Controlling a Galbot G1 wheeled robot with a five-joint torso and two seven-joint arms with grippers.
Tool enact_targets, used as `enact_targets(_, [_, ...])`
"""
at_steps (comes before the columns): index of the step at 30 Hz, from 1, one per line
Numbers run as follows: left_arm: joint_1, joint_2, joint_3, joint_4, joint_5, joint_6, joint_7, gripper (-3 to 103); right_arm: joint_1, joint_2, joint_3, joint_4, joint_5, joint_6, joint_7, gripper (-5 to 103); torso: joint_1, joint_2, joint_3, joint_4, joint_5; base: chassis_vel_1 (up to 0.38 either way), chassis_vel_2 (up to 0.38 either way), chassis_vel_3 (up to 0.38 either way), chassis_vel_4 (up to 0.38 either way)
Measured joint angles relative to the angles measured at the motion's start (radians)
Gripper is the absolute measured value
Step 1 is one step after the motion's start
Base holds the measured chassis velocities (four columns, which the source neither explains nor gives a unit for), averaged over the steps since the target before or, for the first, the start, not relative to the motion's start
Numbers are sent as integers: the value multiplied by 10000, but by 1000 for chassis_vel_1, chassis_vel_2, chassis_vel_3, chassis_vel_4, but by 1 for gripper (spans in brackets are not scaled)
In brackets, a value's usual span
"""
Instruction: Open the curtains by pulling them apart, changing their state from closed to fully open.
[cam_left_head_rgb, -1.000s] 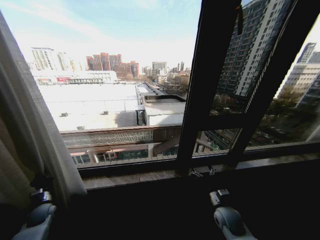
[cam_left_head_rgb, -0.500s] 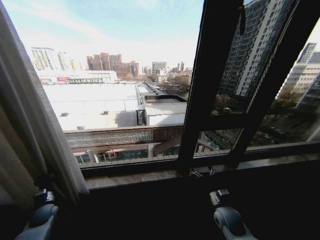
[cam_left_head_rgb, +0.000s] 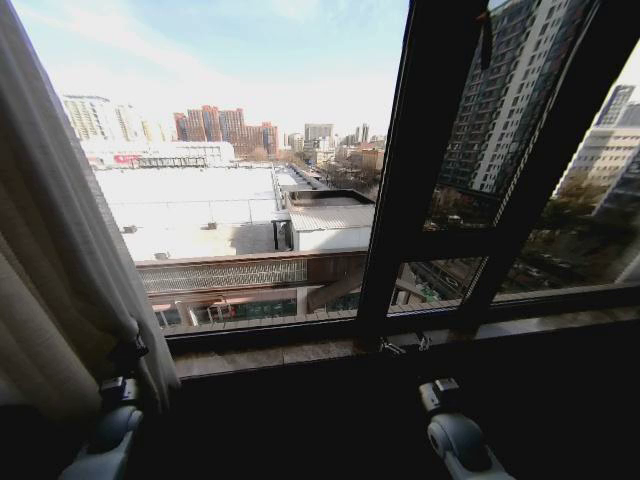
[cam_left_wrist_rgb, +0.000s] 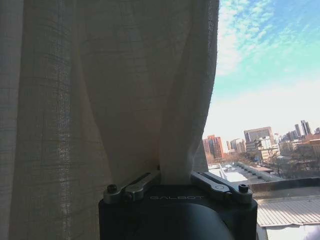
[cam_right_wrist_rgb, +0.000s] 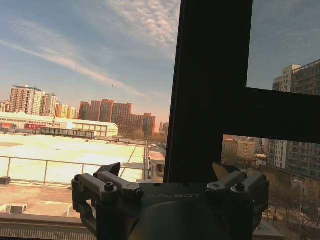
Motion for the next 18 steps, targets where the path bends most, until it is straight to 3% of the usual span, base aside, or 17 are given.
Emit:
enact_targets(4, [-377, 270, -2, 634, -387, 39, 116, 0, 1, 0, 0, 0, 0, 0, 0, 100, 0, 0, 0, 11, 0, 0, 0, 0, 0])
enact_targets(7, [-838, 494, -20, 1299, -544, 239, 37, 0, 0, 0, 0, 0, 0, 0, 0, 100, -2, 0, 0, 2, 2, 0, 0, 0, 0])
enact_targets(9, [-1278, 688, -153, 2092, -548, 569, -267, 0, -1, 0, 0, 0, 0, 0, 0, 100, 0, 0, 0, 2, 0, 0, 0, 0, 0])
enact_targets(13, [-1865, 1050, -455, 3560, -351, 657, -763, 0, 0, 0, -1, 0, 0, 0, 0, 100, 0, 0, 0, 2, 3, 0, 0, 0, 0])
enact_targets(18, [-2093, 1430, -749, 4280, -358, 651, -1030, 0, 0, 0, 0, 0, 0, 0, 0, 100, -1, 0, -1, 8, 4, 0, 0, 0, 0])
